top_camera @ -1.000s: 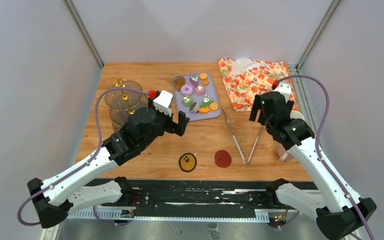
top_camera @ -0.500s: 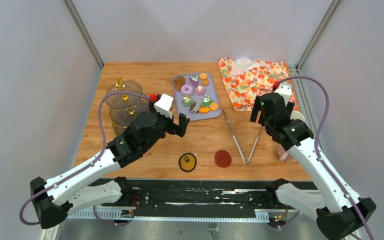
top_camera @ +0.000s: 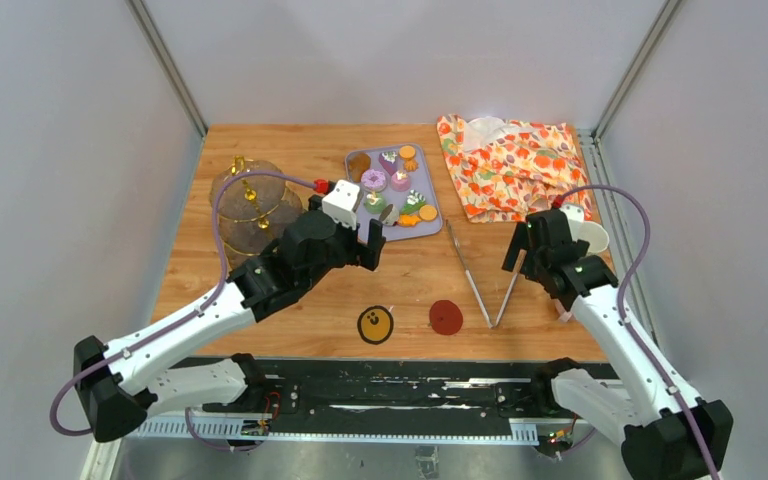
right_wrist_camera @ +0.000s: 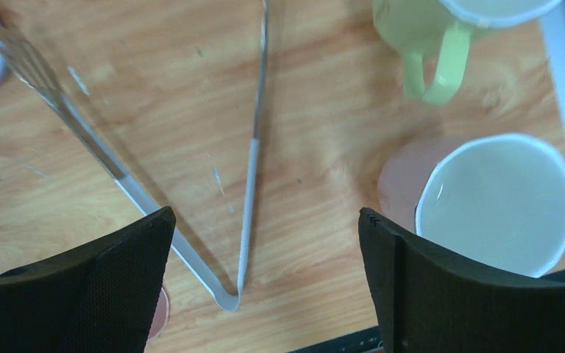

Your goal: Serve the afternoon tea

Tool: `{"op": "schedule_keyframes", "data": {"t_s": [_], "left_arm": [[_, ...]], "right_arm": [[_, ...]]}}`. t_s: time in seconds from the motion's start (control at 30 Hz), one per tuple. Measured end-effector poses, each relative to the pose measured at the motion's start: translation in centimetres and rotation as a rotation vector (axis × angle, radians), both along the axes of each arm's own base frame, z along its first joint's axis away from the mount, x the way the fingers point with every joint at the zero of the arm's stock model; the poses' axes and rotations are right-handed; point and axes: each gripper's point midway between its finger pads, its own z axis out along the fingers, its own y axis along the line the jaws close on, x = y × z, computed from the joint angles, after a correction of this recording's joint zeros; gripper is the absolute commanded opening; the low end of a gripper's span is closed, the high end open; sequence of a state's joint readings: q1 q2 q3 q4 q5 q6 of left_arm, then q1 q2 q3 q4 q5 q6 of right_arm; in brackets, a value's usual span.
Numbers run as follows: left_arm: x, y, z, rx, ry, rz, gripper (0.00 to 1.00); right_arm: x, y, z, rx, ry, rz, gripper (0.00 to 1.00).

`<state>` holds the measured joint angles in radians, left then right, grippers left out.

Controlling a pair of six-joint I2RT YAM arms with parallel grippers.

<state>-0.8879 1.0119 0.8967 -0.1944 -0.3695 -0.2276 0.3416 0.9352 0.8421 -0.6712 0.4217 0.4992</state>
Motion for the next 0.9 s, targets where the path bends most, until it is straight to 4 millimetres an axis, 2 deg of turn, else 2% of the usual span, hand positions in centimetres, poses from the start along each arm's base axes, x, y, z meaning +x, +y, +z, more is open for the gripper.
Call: {"op": "schedule_keyframes", "data": {"t_s": [0.1, 0.23, 0.4, 0.57, 0.63, 0.7, 0.73, 0.83, 0.9], "left_arm": [[0.0, -0.6, -0.7, 0.021, 0.041, -0.015, 0.98], [-0.3, -1.4, -2.0, 0.041, 0.084, -0.049, 0.98], [-0.6, -1.8, -3.0, 0.057, 0.116, -0.076, 0.98], [-0.7, -2.0, -3.0, 0.050, 0.125, -0.080, 0.98], [-0.7, -2.0, -3.0, 0.047, 0.125, -0.080, 0.98], [-0.8, -1.9, -2.8, 0.041, 0.124, -0.079, 0.98], [-0.8, -1.9, -2.7, 0.038, 0.122, -0.079, 0.98], [-0.9, -1.8, -2.4, 0.028, 0.117, -0.079, 0.98], [-0.9, -1.8, -2.4, 0.027, 0.117, -0.079, 0.98]], "right_arm": [[-1.4, -0.5, -3.4, 0.060, 0.097, -0.035, 0.81], [-2.8, 0.3, -6.7, 0.105, 0.205, -0.013, 0.69], [-2.5, 1.2, -9.1, 0.120, 0.290, -0.002, 0.54], [-2.0, 1.5, -12.0, 0.112, 0.358, -0.003, 0.37], [-2.0, 1.5, -13.0, 0.110, 0.376, -0.002, 0.25], [-1.9, 1.7, -13.7, 0.114, 0.384, 0.006, 0.07], [-1.9, 1.9, -13.9, 0.122, 0.385, 0.011, 0.01], [-1.7, 2.0, -14.0, 0.124, 0.377, 0.025, 0.01], [-1.6, 2.2, -13.9, 0.130, 0.372, 0.035, 0.07]]}}
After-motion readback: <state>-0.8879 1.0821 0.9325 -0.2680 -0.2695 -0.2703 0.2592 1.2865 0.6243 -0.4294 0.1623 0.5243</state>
